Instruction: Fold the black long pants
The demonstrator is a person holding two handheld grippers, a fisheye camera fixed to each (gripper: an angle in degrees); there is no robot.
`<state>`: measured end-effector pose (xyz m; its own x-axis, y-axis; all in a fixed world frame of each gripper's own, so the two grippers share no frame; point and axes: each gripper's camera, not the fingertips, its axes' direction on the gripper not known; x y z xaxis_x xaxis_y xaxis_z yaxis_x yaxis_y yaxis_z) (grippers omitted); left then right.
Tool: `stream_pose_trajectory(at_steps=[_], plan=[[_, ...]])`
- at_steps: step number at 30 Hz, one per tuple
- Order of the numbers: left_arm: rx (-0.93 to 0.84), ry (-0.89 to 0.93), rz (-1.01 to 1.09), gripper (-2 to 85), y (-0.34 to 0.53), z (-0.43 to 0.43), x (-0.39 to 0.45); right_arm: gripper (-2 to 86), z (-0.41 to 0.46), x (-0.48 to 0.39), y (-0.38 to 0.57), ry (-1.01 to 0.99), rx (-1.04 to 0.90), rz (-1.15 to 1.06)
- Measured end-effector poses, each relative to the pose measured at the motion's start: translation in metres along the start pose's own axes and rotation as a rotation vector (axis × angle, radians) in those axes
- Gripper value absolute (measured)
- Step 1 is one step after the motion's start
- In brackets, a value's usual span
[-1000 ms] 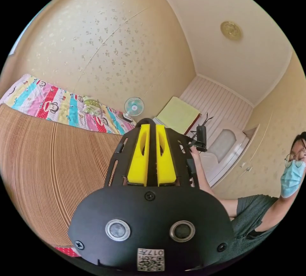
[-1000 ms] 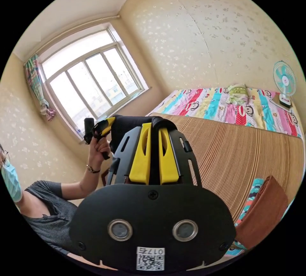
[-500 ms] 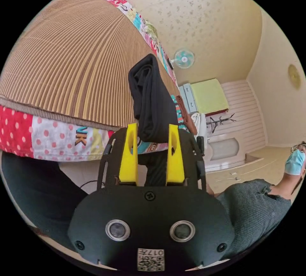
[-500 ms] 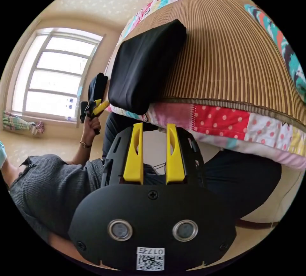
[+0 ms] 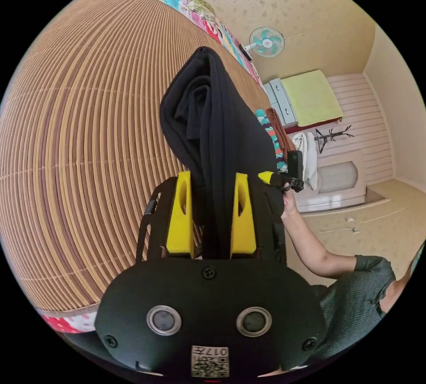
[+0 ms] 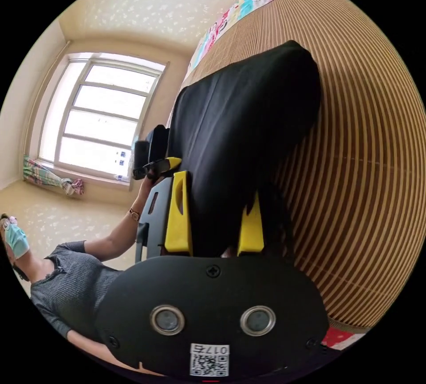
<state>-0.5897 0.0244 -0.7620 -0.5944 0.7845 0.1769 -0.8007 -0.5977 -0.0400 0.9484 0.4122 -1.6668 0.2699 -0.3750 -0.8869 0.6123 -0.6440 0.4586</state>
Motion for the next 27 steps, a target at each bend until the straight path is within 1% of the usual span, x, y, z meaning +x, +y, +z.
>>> stream_pose_trajectory(at_steps=[2, 3, 5, 6, 7, 8, 9, 10, 11, 12, 14, 15, 16, 17, 18, 19, 20, 21, 22, 23, 24, 26, 27], plan=[[0.060, -0.042, 0.021, 10.1, 0.015, -0.042, 0.002, 11.7, 0.024, -0.012, -0.001, -0.009, -0.007, 0.003], [0.080, -0.057, 0.022, 10.0, 0.019, -0.058, 0.002, 10.9, 0.042, -0.031, -0.005, -0.030, -0.017, -0.038], [0.166, -0.141, 0.028, 9.7, 0.043, -0.140, 0.000, 10.3, 0.074, -0.068, -0.016, -0.092, -0.026, -0.110], [0.190, -0.159, 0.027, 9.7, 0.050, -0.164, -0.001, 10.1, 0.100, -0.096, -0.027, -0.141, -0.042, -0.155], [0.233, -0.194, 0.025, 9.7, 0.064, -0.215, -0.004, 10.1, 0.115, -0.112, -0.034, -0.159, -0.054, -0.176], [0.278, -0.245, 0.032, 9.8, 0.079, -0.270, -0.004, 10.0, 0.147, -0.147, -0.048, -0.184, -0.080, -0.222], [0.301, -0.274, 0.039, 9.8, 0.087, -0.298, -0.003, 10.0, 0.180, -0.185, -0.061, -0.212, -0.100, -0.277], [0.346, -0.344, 0.059, 9.9, 0.103, -0.354, 0.001, 9.9, 0.197, -0.205, -0.067, -0.225, -0.104, -0.305], [0.385, -0.413, 0.070, 10.0, 0.116, -0.406, 0.005, 10.0, 0.230, -0.247, -0.078, -0.248, -0.109, -0.367], [0.404, -0.448, 0.072, 10.0, 0.123, -0.432, 0.007, 10.0, 0.264, -0.290, -0.089, -0.266, -0.105, -0.425], [0.460, -0.573, 0.029, 10.8, 0.141, -0.527, -0.001, 10.3, 0.314, -0.348, -0.105, -0.294, -0.098, -0.480], [0.469, -0.604, 0.003, 11.5, 0.144, -0.547, -0.008, 10.5, 0.349, -0.381, -0.117, -0.310, -0.095, -0.486], [0.475, -0.667, -0.071, 12.8, 0.148, -0.583, -0.026, 10.8, 0.367, -0.396, -0.122, -0.312, -0.092, -0.482], [0.479, -0.746, -0.188, 16.1, 0.153, -0.614, -0.052, 11.2, 0.405, -0.420, -0.133, -0.301, -0.075, -0.456], [0.487, -0.799, -0.272, 17.8, 0.157, -0.627, -0.067, 12.3, 0.444, -0.436, -0.141, -0.263, -0.054, -0.444], [0.525, -0.899, -0.461, 19.5, 0.170, -0.645, -0.100, 12.8, 0.465, -0.442, -0.144, -0.226, -0.049, -0.447], [0.572, -0.936, -0.578, 19.7, 0.186, -0.647, -0.129, 13.9, 0.511, -0.445, -0.150, -0.117, -0.065, -0.426], [0.571, -0.911, -0.589, 18.9, 0.190, -0.640, -0.146, 14.9, 0.562, -0.438, -0.153, 0.009, -0.147, -0.386], [0.480, -0.786, -0.561, 16.1, 0.190, -0.616, -0.186, 15.5, 0.590, -0.431, -0.153, 0.084, -0.226, -0.362], [0.302, -0.672, -0.594, 11.7, 0.187, -0.579, -0.233, 15.8, 0.638, -0.416, -0.150, 0.200, -0.383, -0.326], [0.344, -0.684, -0.574, 11.4, 0.193, -0.570, -0.238, 15.6, 0.650, -0.403, -0.144, 0.116, -0.388, -0.300], [0.551, -0.677, -0.557, 10.2, 0.228, -0.562, -0.230, 15.1, 0.652, -0.391, -0.137, -0.014, -0.388, -0.266], [0.568, -0.684, -0.551, 10.0, 0.233, -0.561, -0.226, 14.6, 0.650, -0.390, -0.130, -0.023, -0.401, -0.293]])
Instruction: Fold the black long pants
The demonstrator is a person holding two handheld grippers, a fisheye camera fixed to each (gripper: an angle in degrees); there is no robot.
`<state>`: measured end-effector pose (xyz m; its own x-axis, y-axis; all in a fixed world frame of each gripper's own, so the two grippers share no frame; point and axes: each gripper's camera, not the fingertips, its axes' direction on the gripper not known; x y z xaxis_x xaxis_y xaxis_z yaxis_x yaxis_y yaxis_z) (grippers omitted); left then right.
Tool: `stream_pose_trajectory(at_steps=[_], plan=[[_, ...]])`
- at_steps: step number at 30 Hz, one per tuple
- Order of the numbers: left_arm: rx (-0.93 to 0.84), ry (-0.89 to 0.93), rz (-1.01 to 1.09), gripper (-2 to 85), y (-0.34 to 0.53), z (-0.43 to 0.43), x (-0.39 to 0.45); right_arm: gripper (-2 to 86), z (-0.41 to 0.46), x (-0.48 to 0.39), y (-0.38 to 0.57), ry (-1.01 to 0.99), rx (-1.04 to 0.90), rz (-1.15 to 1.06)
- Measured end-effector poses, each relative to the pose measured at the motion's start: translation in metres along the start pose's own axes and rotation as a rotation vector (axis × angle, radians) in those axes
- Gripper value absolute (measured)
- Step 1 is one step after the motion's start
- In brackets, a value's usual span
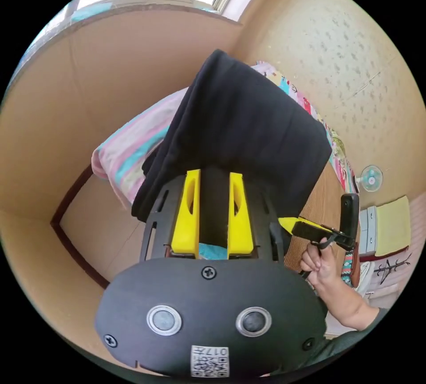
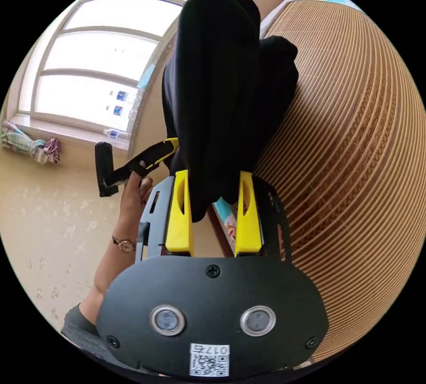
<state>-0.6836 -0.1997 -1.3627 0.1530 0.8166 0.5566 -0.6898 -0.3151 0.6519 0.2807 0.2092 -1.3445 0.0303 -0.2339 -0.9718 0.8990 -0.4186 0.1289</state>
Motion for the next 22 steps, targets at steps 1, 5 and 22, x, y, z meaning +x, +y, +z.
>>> stream_pose_trajectory(at_steps=[1, 5, 22], plan=[[0.027, -0.024, 0.014, 9.5, 0.010, -0.007, 0.004, 14.4, -0.004, -0.002, 0.005, 0.003, 0.006, -0.032], [0.257, -0.054, 0.044, 10.4, 0.080, -0.053, 0.041, 15.3, -0.079, 0.007, 0.092, 0.162, 0.119, -0.214], [-0.109, 0.119, 0.521, 29.3, 0.325, 0.191, 0.490, 25.1, -0.345, 0.193, 0.434, 1.076, 0.482, 0.687]])
